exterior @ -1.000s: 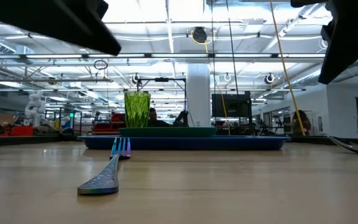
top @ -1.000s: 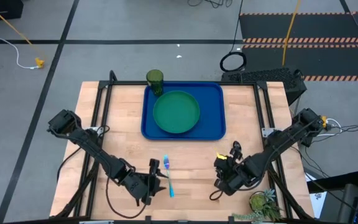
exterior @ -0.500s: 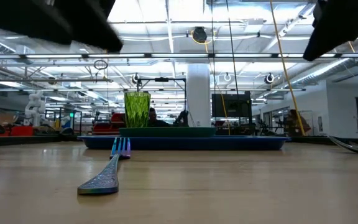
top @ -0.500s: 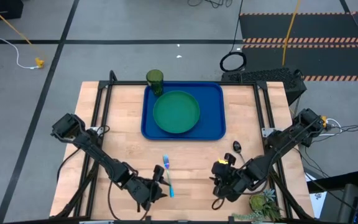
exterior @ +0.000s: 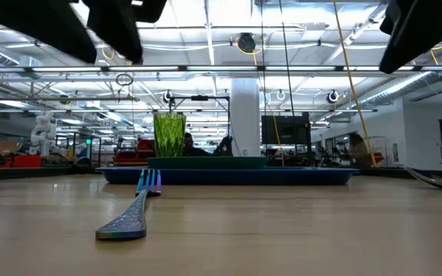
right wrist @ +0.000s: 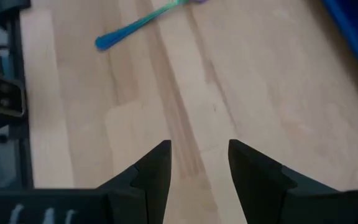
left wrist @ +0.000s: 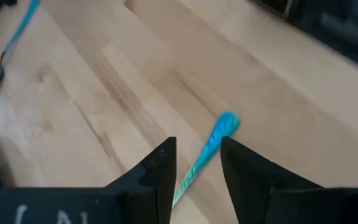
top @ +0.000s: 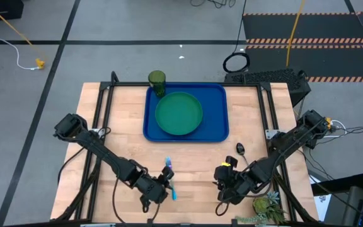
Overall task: Pick and place plate/cup/fork/spoon on tray
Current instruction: Put the blue fork to the right of the green plate on the blue serving tray
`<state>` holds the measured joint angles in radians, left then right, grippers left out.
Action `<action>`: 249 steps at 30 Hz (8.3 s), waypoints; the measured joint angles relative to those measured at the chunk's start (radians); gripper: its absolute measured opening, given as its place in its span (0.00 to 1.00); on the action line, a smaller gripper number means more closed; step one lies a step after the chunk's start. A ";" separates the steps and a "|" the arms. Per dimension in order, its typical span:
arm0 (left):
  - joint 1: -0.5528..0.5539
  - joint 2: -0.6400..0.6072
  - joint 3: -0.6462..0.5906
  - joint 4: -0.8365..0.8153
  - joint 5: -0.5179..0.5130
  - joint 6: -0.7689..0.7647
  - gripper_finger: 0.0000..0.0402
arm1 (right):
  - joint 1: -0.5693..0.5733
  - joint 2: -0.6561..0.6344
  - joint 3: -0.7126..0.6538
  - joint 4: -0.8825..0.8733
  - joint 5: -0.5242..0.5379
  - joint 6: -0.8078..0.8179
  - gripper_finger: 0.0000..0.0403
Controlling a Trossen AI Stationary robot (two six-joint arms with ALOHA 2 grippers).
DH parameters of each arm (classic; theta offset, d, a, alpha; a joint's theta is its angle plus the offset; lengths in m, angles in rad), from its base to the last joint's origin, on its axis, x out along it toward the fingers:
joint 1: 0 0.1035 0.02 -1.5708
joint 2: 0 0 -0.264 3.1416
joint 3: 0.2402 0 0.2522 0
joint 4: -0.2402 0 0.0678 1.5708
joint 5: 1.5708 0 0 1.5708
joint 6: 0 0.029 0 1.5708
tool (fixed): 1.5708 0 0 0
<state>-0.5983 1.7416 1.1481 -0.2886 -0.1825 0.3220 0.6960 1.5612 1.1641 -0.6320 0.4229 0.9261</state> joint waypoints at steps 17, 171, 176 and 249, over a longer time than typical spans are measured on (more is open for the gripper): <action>0.122 0.064 0.000 -0.047 0.055 0.280 0.31 | 0.000 0.000 0.000 -0.007 -0.068 -0.050 0.38; 0.322 0.133 0.024 -0.013 -0.087 -0.019 0.02 | -0.297 0.365 0.000 0.519 0.164 -0.360 0.03; 0.321 0.130 0.025 0.013 -0.096 -0.071 0.14 | -0.297 0.365 0.000 0.479 0.171 -0.363 0.02; 0.122 -0.254 -0.133 -0.276 -0.475 -0.830 0.41 | -0.491 -0.191 -0.334 0.494 0.444 -0.252 0.01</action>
<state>-0.4759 1.4872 1.0153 -0.5648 -0.6571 -0.5077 0.2054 1.3705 0.8299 -0.1375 0.8669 0.6745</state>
